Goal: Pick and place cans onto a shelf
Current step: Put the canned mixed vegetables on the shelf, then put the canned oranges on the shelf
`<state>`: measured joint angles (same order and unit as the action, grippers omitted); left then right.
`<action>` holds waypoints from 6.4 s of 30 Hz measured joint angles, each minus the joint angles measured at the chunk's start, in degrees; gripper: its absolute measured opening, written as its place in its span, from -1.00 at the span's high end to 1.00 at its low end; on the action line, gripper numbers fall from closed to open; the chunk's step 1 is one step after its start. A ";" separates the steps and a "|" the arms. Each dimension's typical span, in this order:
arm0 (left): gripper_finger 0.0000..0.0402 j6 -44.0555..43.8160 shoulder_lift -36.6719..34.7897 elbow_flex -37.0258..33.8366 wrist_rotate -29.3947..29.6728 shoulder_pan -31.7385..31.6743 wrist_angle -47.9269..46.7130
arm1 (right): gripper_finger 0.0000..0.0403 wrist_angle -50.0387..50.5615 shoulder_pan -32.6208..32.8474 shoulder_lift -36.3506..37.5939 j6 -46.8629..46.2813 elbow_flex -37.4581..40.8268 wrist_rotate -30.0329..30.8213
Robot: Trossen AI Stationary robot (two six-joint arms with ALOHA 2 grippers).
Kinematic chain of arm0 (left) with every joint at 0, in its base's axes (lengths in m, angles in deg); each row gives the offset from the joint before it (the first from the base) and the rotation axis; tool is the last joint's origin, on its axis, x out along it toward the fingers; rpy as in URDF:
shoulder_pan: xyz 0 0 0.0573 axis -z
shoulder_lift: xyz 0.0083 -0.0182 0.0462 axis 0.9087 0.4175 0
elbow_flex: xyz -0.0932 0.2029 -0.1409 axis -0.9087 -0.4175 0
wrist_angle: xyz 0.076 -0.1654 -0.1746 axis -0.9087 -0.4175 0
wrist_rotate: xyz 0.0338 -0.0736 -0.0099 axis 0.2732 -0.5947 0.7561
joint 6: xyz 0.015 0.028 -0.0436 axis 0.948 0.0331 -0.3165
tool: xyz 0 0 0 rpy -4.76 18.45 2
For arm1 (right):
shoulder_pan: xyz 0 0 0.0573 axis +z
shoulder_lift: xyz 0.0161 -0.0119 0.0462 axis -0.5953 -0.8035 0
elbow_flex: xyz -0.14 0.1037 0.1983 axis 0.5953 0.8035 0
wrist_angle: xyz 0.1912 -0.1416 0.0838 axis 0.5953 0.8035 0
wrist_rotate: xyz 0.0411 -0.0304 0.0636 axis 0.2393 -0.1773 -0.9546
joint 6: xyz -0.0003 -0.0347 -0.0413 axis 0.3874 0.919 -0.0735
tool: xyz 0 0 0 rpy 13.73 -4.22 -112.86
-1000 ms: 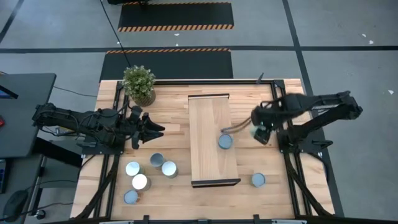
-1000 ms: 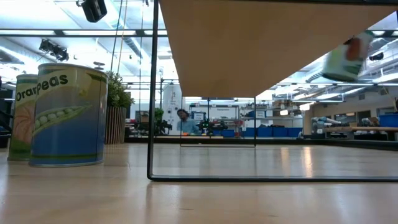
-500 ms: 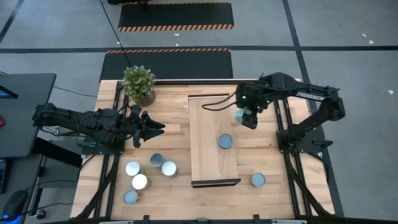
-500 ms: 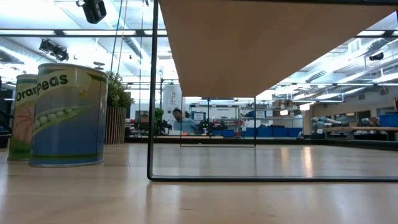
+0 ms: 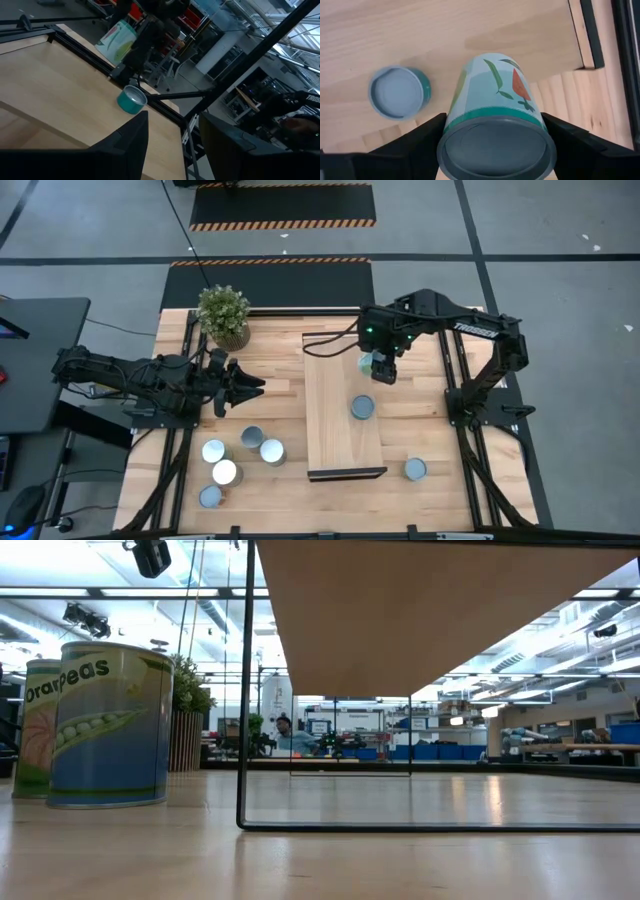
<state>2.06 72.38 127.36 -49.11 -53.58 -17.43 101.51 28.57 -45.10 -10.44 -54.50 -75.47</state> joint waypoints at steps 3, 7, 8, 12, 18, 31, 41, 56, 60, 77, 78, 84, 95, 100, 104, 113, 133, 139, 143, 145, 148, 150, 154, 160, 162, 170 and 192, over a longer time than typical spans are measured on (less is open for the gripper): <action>0.10 0.01 0.00 0.00 0.00 0.00 0.00 | -0.51 0.02 0.00 -0.36 0.18 -0.04 -0.79; 0.10 0.04 0.00 0.00 0.00 0.00 -0.11 | -0.51 0.19 0.59 -0.82 0.12 -0.04 -1.53; 0.10 0.04 0.00 0.00 0.00 0.00 -0.13 | -0.51 -0.01 0.83 -0.88 0.18 -0.02 -1.53; 0.10 0.34 0.00 0.00 0.00 0.00 -0.20 | -0.51 -1.42 1.85 -2.11 0.52 0.02 -1.54; 0.10 0.43 0.00 0.00 0.00 0.00 -0.48 | -0.51 -1.11 3.30 -5.54 1.12 0.04 -2.72; 0.10 0.02 0.00 0.00 -0.44 0.00 -0.44 | -0.51 0.20 5.33 -8.37 -0.05 0.07 -3.53; 0.10 0.07 0.00 0.00 -0.48 0.00 -0.66 | -0.51 0.15 5.72 -8.39 -1.07 0.07 -4.38; 0.10 0.08 0.00 0.00 -0.48 0.00 -0.77 | -0.52 -1.79 4.79 -8.39 -0.09 0.07 -3.30; 0.10 0.08 0.00 0.00 -0.48 0.02 -0.77 | -0.55 -2.98 4.81 -8.31 -0.19 0.86 -3.32; 0.10 0.09 0.00 0.00 -0.48 0.01 -0.77 | -0.68 -5.87 4.83 -8.37 -0.52 2.03 -2.21; 0.10 0.09 0.00 0.00 -0.48 0.01 -0.77 | -0.70 -5.91 4.83 -8.37 -0.50 2.03 -2.22; 0.10 0.09 0.00 0.00 -0.48 0.00 -0.77 | -0.82 -7.52 4.83 -8.37 -0.43 2.03 -2.21; 0.10 0.17 0.00 0.00 -0.49 0.02 -0.77 | -0.94 -7.40 4.86 -8.37 1.44 2.03 -1.27; 0.10 0.14 0.00 0.00 -0.48 0.02 -0.77 | -0.98 -7.39 4.90 -8.37 1.23 2.02 -1.59; 0.10 0.04 0.00 0.00 -0.50 0.02 -0.77 | -0.98 -6.84 5.05 -8.37 -0.11 2.01 -4.42; 0.10 0.02 0.00 0.00 -0.48 0.01 -0.77 | -0.99 -6.36 6.33 -8.37 -0.36 2.01 -6.17; 0.10 0.04 0.00 0.00 -0.48 0.02 -0.77 | -0.99 -4.92 5.60 -8.11 -0.59 -7.69 -2.65; 0.10 1.65 0.00 0.00 -0.48 0.00 -0.77 | -0.99 -4.90 5.44 -8.11 -2.74 -10.24 -2.48; 0.10 4.73 0.00 0.00 -0.46 0.02 -0.78 | -0.99 -4.79 5.48 -8.11 -4.35 -10.83 -1.29; 0.10 6.52 0.00 0.00 -0.46 0.00 -0.78 | -0.99 -5.06 5.49 -8.11 -5.19 -11.17 -1.12; 0.10 8.46 0.00 0.00 -0.46 0.02 -0.79 | -0.99 -6.01 6.05 -8.11 -6.48 -11.17 -0.46; 0.10 8.91 0.00 0.00 -0.48 0.00 -0.79 | -0.99 -7.01 6.73 -8.11 -6.59 -11.17 0.84; 0.10 8.99 -0.02 0.00 -3.02 0.01 -0.79 | -0.99 -9.50 8.10 -8.11 -6.62 -11.17 4.28; 0.10 7.64 -0.04 0.00 -5.20 2.81 -0.98 | -0.99 -14.32 9.85 -8.11 -7.48 -11.17 5.79; 0.10 7.54 -0.04 0.00 -4.82 4.39 -1.21 | -0.99 -15.29 10.40 -8.11 -7.81 -11.16 5.80; 0.10 5.53 0.67 0.00 -1.57 12.01 -3.91 | -0.97 -19.30 13.95 -8.15 -11.35 -12.24 6.65; 0.08 10.14 25.85 28.59 -3.28 21.88 -58.14 | -0.94 -30.87 25.35 -8.39 -20.04 -11.15 11.78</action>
<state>12.20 98.24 155.96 -52.39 -31.69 -75.57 70.64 53.91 -53.49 -30.48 -65.64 -63.70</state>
